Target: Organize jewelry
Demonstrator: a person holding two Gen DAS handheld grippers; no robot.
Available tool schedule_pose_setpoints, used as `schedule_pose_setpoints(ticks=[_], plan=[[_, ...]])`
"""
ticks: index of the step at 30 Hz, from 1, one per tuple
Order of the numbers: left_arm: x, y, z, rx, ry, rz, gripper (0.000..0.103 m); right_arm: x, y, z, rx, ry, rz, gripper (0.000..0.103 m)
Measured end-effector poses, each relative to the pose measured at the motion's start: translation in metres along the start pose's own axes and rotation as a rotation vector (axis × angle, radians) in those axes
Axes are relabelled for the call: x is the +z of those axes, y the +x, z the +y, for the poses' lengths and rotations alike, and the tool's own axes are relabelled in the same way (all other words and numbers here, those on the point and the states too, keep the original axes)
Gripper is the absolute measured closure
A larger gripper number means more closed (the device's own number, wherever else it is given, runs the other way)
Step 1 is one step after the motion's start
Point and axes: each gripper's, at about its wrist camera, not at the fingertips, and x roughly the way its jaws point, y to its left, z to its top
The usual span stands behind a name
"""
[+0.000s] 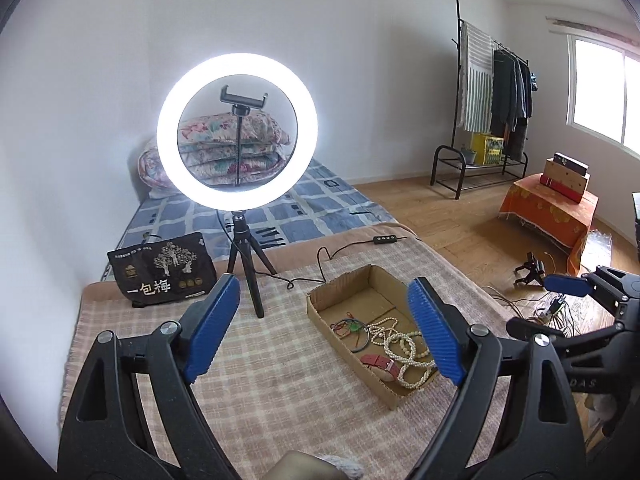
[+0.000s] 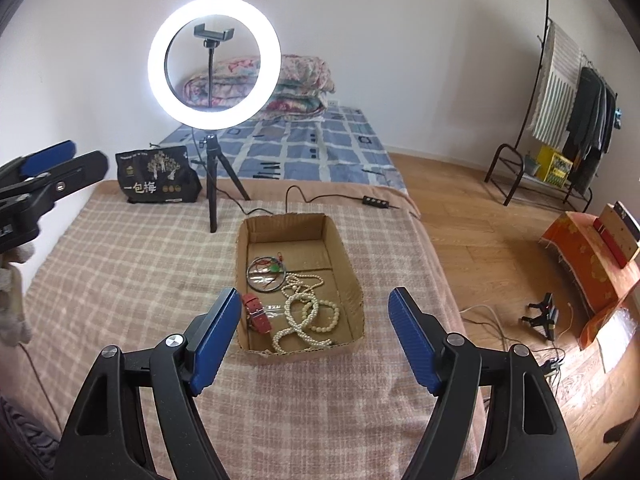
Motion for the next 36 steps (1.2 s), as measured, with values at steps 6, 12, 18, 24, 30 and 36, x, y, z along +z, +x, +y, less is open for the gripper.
schedule_pose_setpoints(ticks=[6,12,18,24,30,36], plan=[[-0.02,-0.03,0.0,-0.005,-0.017,-0.001,0.006,-0.009,-0.015,0.001,-0.045,0.014,-0.079,0.023],[-0.039,-0.048,-0.003,0.018,-0.016,-0.018,0.001,-0.018,-0.018,0.003,-0.075,0.032,-0.146,0.022],[-0.051,-0.049,-0.003,0.045,-0.024,0.004,0.0,-0.028,-0.014,0.005,-0.096,0.045,-0.199,0.021],[-0.063,-0.046,-0.008,0.071,0.014,0.006,0.0,-0.037,-0.003,0.004,-0.082,0.074,-0.206,0.02],[-0.069,-0.045,-0.006,0.072,0.023,0.014,0.0,-0.042,0.009,0.003,-0.07,0.09,-0.184,0.02],[-0.072,-0.043,-0.001,0.081,0.02,0.022,0.0,-0.043,0.015,0.0,-0.059,0.123,-0.18,0.02]])
